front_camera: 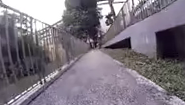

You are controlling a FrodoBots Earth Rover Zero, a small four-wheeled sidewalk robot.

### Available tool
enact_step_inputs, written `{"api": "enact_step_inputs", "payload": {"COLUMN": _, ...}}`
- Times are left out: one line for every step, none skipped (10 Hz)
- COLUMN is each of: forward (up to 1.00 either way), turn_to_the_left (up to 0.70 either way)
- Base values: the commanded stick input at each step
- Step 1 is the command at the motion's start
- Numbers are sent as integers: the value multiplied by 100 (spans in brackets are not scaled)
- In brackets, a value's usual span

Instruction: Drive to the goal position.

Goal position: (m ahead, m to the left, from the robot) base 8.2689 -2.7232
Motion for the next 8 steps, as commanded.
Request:
{"api": "enact_step_inputs", "payload": {"forward": 70, "turn_to_the_left": -2}}
{"api": "enact_step_inputs", "payload": {"forward": 70, "turn_to_the_left": -2}}
{"api": "enact_step_inputs", "payload": {"forward": 70, "turn_to_the_left": -1}}
{"api": "enact_step_inputs", "payload": {"forward": 70, "turn_to_the_left": -1}}
{"api": "enact_step_inputs", "payload": {"forward": 70, "turn_to_the_left": 0}}
{"api": "enact_step_inputs", "payload": {"forward": 70, "turn_to_the_left": 0}}
{"api": "enact_step_inputs", "payload": {"forward": 70, "turn_to_the_left": 1}}
{"api": "enact_step_inputs", "payload": {"forward": 70, "turn_to_the_left": 2}}
